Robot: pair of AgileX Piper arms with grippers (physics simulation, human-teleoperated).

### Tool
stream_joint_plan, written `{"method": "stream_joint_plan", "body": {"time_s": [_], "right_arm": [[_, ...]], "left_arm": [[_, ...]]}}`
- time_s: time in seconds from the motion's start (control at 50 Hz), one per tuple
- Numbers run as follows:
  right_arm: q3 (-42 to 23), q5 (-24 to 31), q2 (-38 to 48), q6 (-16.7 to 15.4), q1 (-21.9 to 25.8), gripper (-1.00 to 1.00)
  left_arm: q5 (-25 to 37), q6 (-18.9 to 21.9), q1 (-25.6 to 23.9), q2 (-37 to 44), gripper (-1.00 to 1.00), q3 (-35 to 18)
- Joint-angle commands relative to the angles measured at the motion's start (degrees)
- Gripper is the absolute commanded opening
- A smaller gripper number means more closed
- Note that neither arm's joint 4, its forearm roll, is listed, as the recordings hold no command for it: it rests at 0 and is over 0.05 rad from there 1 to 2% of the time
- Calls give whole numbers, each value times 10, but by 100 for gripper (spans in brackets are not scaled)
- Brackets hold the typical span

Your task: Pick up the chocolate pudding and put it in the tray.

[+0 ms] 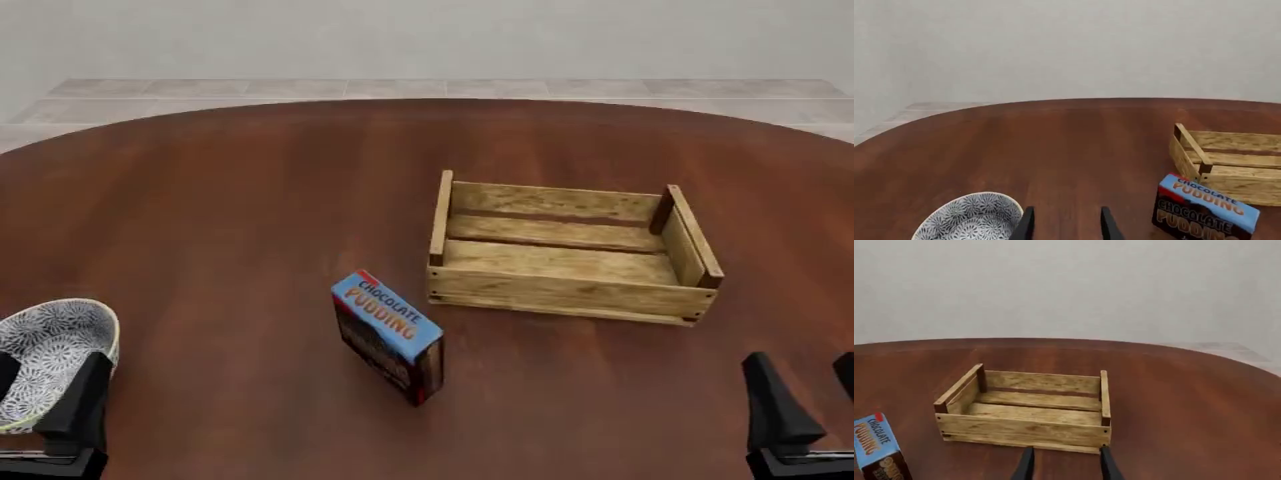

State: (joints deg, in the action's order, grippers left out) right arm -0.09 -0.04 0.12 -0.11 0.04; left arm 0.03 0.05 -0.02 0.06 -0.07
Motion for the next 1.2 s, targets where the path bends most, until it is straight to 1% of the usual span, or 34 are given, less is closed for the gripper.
{"method": "stream_joint_plan", "body": {"time_s": [0.02,0.26,0.32,0.4,0.44,0.52,0.58,0.64,0.68,0.78,0.8,0.82,0.9,1.0,1.04,1.08,1.14,1.16,1.18,1.2], "right_arm": [[-3,-1,1,-4,0,100],[-7,-3,-1,-9,14,100],[-10,-8,-1,-5,21,100],[-15,-7,-1,-15,31,100],[-12,-5,-1,-30,30,100],[-15,-3,2,-31,33,100],[-18,-8,18,-29,36,100],[-20,-40,60,-34,36,100],[-28,-40,64,-26,42,100],[-47,-51,91,-22,39,100],[-51,-53,98,-18,35,100],[-58,-53,110,3,49,100],[-70,-58,126,-2,40,100],[-86,-63,150,2,49,100],[-93,-66,159,-1,51,100],[-100,-66,164,0,58,100],[-119,-78,203,2,75,100],[-119,-79,203,2,75,100],[-129,-79,207,-2,91,100],[-129,-79,208,-2,91,100]], "left_arm": [[3,2,0,1,100,-1],[3,3,3,0,100,0],[4,3,1,0,100,0],[4,1,2,0,100,0],[4,4,3,0,100,0],[6,4,1,0,100,0],[7,3,1,0,100,0],[7,4,3,1,100,0],[7,4,3,1,100,0],[7,3,2,1,100,0],[7,3,2,1,100,0],[7,2,1,1,100,0],[7,3,0,2,100,0],[5,1,-3,3,100,0],[5,1,-4,4,100,0],[4,0,-4,4,100,0],[4,-2,-4,5,100,0],[4,-2,-4,5,100,0],[4,-4,-4,4,100,0],[4,-4,-4,4,100,0]]}}
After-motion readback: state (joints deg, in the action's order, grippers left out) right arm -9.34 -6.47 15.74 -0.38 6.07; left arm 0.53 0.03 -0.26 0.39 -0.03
